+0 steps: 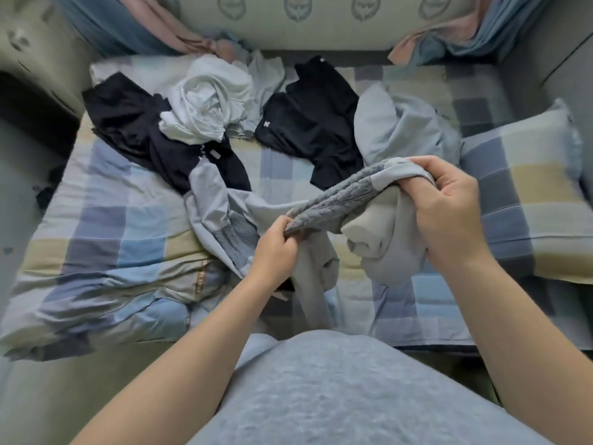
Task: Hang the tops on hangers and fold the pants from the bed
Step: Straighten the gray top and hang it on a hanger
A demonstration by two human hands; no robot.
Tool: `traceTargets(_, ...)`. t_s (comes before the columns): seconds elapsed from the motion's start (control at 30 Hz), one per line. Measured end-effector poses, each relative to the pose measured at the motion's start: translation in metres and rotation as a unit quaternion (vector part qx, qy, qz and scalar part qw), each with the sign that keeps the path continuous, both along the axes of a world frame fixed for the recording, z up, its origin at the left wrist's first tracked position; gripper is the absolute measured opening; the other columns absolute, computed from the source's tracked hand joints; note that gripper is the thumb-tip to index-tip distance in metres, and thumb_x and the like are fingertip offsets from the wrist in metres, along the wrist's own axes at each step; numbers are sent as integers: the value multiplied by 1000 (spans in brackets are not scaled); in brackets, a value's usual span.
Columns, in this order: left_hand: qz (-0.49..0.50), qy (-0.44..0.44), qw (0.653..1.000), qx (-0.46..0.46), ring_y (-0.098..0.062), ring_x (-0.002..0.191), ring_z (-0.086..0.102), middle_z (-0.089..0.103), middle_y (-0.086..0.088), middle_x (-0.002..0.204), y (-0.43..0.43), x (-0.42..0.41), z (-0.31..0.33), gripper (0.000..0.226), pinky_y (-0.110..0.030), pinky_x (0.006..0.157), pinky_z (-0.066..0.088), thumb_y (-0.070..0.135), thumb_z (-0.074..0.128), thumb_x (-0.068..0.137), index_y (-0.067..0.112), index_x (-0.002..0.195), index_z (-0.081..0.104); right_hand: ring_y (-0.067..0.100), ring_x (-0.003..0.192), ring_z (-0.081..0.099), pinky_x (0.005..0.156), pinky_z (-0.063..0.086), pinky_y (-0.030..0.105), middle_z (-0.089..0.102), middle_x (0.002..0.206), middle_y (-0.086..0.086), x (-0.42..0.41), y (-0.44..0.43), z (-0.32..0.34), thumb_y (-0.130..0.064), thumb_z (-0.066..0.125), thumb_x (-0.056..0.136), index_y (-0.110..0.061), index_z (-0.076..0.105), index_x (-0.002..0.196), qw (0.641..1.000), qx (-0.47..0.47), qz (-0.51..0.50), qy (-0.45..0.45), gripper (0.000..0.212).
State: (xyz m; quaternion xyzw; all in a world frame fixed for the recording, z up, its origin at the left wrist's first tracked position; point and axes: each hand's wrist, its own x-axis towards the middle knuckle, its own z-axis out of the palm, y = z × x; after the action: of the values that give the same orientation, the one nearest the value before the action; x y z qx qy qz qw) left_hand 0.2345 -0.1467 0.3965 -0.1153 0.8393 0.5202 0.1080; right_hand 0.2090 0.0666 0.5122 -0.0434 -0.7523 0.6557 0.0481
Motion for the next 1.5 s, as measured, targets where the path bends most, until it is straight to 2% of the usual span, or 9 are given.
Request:
traceTargets(0.13,-104,47,989,95,5,112,57,60,7,125,24,-19,54,55,-10,90,46,24,75,82,29,130,50,5,84,69,74,53,20,75,85,-8,-5,-9,24,-7,63,91,-19,75,90,998,5,56,38,16)
traceTargets(0.3,-174,24,974,143,17,81,62,59,14,95,45,-22,90,41,-2,70,45,-13,56,92,27,102,53,4,87,69,78,51,16,74,90,-3,-17,-18,46,6,58,89,-8,72,98,992,23,73,99,22)
traceTargets(0.37,-106,-28,953,283,-4,87,68,67,-2,96,54,-30,95,17,-17,78,54,5,57,94,14,108,61,-1,85,67,76,49,13,71,91,-5,-23,-10,51,6,59,89,-7,70,100,992,29,60,111,21)
traceTargets(0.47,-94,-70,911,396,-14,87,69,70,-5,99,56,-30,107,59,-24,76,55,50,53,89,5,129,56,-3,84,65,76,49,12,70,92,-7,-26,0,49,5,63,90,-8,69,103,993,21,56,105,19)
traceTargets(0.83,51,34,927,370,-34,101,71,74,-15,110,53,-30,132,26,-42,81,60,13,62,98,8,123,64,4,134,49,106,43,32,53,143,-19,-16,16,15,-39,78,75,-54,38,135,961,-9,268,-64,74)
traceTargets(1.0,3,106,936,336,-23,95,72,75,-7,104,39,-42,170,23,-35,76,59,16,65,96,13,119,66,4,117,63,95,54,25,70,119,-20,-5,-15,-13,-37,70,87,-57,66,112,895,-19,408,-182,32)
traceTargets(1.17,90,151,968,181,-27,113,65,67,-9,116,24,-57,174,41,-41,94,56,14,68,94,9,131,51,22,102,70,97,53,51,76,105,4,-31,-30,-10,-21,75,88,-16,74,110,968,48,203,-141,22)
traceTargets(1.37,-66,211,975,-35,-11,143,32,31,5,154,32,-26,145,97,-41,118,32,66,71,64,37,150,36,18,72,74,55,57,27,76,77,2,-53,-43,32,-32,72,90,-12,71,89,984,-56,80,-152,20)
traceTargets(1.5,-15,177,984,12,-4,130,48,43,8,148,47,-18,123,102,-24,101,46,39,86,69,44,149,23,30,92,73,76,62,50,74,103,16,-59,-56,64,-35,72,91,-4,64,100,978,-115,85,-155,33)
